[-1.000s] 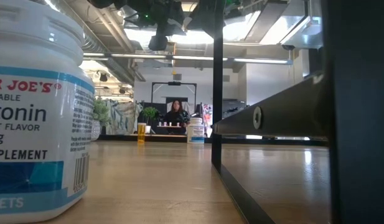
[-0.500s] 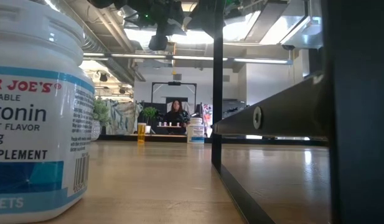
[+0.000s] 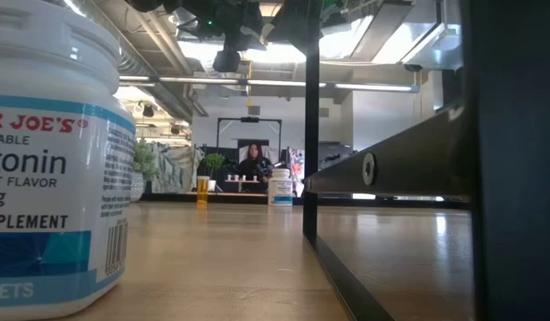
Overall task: Pick and place medicine bottles onto shelf by color
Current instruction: Put the top yellow pill bottle on the shelf aligned with the other yellow pill bottle
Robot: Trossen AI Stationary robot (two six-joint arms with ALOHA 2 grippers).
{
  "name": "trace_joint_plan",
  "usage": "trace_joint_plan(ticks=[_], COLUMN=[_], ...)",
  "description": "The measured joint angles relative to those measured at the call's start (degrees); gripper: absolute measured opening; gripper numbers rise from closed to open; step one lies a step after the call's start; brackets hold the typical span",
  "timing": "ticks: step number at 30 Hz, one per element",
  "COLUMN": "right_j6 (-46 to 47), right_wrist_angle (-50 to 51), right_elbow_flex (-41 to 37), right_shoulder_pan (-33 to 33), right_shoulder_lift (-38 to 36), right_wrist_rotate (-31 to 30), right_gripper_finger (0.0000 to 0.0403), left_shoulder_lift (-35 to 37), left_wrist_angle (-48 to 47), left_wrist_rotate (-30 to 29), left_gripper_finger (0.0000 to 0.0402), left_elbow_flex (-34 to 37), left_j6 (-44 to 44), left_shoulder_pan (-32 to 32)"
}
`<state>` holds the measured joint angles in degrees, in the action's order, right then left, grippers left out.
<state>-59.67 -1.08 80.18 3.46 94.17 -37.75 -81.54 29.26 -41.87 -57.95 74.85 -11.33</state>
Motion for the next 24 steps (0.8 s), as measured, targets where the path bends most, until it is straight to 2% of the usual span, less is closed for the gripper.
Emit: trace_joint_plan(ticks=[24], right_j6=[0.5], right_wrist_angle=[0.0], right_elbow_flex=[0.0], right_shoulder_pan=[0.0], right_shoulder_lift=[0.0], right_wrist_rotate=[0.4], right_gripper_finger=[0.0119], left_shoulder_lift=[0.0], left_wrist_angle=[-0.1], left_wrist_rotate=[0.1], left_gripper_finger=[0.0093], left_elbow_flex=[0.0], left_j6=[0.0], left_shoulder_pan=[0.0])
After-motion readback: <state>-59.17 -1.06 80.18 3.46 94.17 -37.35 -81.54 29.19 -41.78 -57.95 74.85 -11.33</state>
